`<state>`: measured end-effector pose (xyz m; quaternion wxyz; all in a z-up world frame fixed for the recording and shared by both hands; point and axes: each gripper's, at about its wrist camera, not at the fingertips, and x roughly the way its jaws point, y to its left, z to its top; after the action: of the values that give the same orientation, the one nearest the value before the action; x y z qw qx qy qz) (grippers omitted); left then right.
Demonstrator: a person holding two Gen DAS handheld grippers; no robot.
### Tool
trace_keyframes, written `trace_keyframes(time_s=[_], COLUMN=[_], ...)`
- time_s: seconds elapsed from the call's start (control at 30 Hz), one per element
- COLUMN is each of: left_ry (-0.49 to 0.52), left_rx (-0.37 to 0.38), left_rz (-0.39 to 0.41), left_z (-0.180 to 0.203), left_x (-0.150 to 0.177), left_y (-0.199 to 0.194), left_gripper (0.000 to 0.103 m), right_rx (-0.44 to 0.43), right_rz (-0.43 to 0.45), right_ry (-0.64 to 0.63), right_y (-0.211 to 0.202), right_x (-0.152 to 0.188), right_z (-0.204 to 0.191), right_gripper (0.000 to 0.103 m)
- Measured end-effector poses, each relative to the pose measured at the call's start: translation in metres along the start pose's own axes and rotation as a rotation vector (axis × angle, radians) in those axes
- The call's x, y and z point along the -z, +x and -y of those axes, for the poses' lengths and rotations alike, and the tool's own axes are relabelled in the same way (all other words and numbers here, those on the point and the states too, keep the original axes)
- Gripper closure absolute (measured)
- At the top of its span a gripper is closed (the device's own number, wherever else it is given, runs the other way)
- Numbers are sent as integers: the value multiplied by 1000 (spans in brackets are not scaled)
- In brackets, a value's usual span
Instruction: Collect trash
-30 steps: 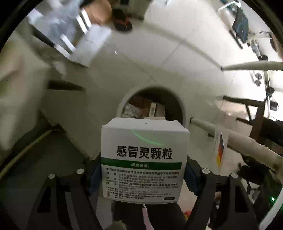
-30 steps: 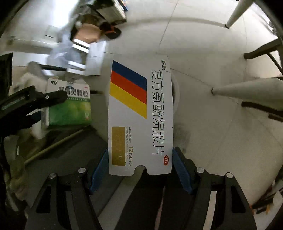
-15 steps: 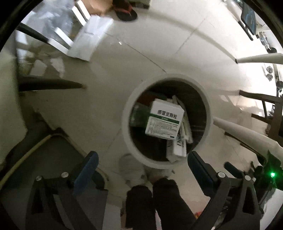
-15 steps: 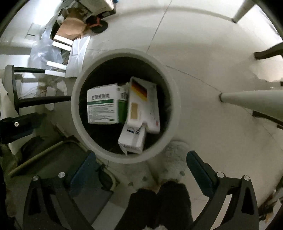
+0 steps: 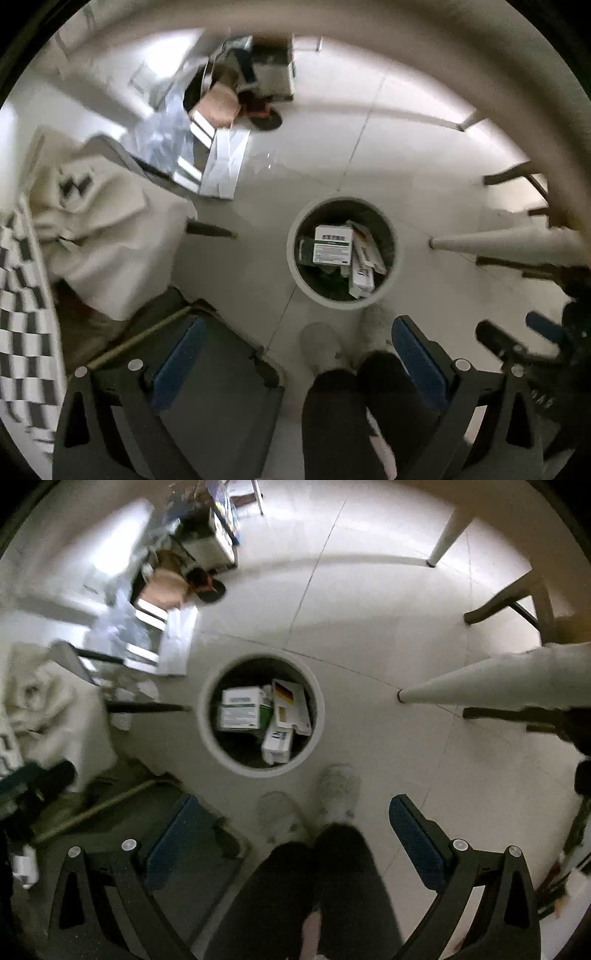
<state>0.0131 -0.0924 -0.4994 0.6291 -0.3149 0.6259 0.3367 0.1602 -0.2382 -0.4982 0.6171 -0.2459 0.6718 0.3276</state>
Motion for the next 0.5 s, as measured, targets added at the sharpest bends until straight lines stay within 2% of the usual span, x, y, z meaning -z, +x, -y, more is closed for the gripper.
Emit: trace_keyframes(time_s=[0.3,0.37,0.5], left_ry=[148,187,237], left_rx=[138,187,285], left_rz=[58,86,102], left_z=[15,14,6], left_x=[-11,-14,-18], left_y=[-154,-190,-239], left_gripper=[0,0,0], right_rx=[-144,-175,-237], right_rz=[39,51,88], right_ry=[41,65,116], right_y=[-177,-214,-279], right_x=[13,19,37], right_z=[9,8,-5], right_gripper=[0,0,0])
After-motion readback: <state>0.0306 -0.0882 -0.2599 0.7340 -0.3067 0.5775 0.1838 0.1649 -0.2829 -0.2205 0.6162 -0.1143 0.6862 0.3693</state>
